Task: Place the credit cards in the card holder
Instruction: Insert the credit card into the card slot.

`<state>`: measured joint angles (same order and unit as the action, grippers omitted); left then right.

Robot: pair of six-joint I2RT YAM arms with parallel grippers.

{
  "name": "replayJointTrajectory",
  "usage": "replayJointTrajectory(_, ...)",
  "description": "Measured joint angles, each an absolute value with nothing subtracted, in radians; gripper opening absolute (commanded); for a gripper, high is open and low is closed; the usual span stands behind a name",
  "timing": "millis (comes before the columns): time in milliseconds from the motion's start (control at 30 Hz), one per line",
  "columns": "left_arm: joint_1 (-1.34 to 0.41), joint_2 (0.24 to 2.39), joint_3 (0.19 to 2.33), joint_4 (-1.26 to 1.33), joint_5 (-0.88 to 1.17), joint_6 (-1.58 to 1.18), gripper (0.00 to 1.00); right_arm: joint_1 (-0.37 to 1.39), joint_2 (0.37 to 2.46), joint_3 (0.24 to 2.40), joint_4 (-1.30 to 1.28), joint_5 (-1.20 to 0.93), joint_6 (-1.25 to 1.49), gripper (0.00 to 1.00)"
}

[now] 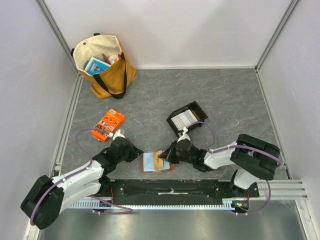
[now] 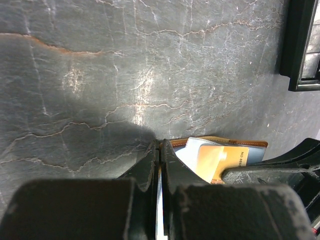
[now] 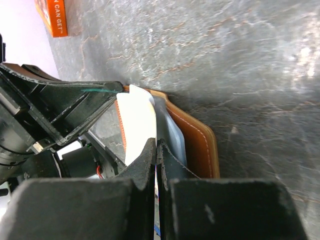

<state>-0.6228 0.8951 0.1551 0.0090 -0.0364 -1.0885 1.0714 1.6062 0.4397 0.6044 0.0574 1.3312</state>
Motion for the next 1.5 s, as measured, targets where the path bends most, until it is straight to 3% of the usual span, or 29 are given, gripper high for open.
replayJointTrajectory(433,-0.625,0.91,0.154,0.017,-0.042,-1.115,0.02,1.059,1.618,0.421,0.638,0.027,1.302,0.0)
replayJointTrajectory(733,-0.626,0.936,0.154,0.05,-0.043,-1.115,0.02,1.028,1.633,0.52,0.515,-0.14,1.135,0.0)
replayJointTrajectory(1067,-0.626,0.936,0.154,0.052,-0.044,-1.115,0.02,1.019,1.544,0.606,0.25,-0.13,1.027,0.0)
replayJointTrajectory(1433,-0.626,0.925,0.153,0.049,-0.047,-1.119,0.02,1.005,1.496,0.596,0.183,-0.128,1.022,0.0)
replayJointTrajectory(1500,-0.626,0.921,0.149,0.052,-0.046,-1.121,0.16,1.005,1.483,0.596,0.178,-0.127,1.019,0.0)
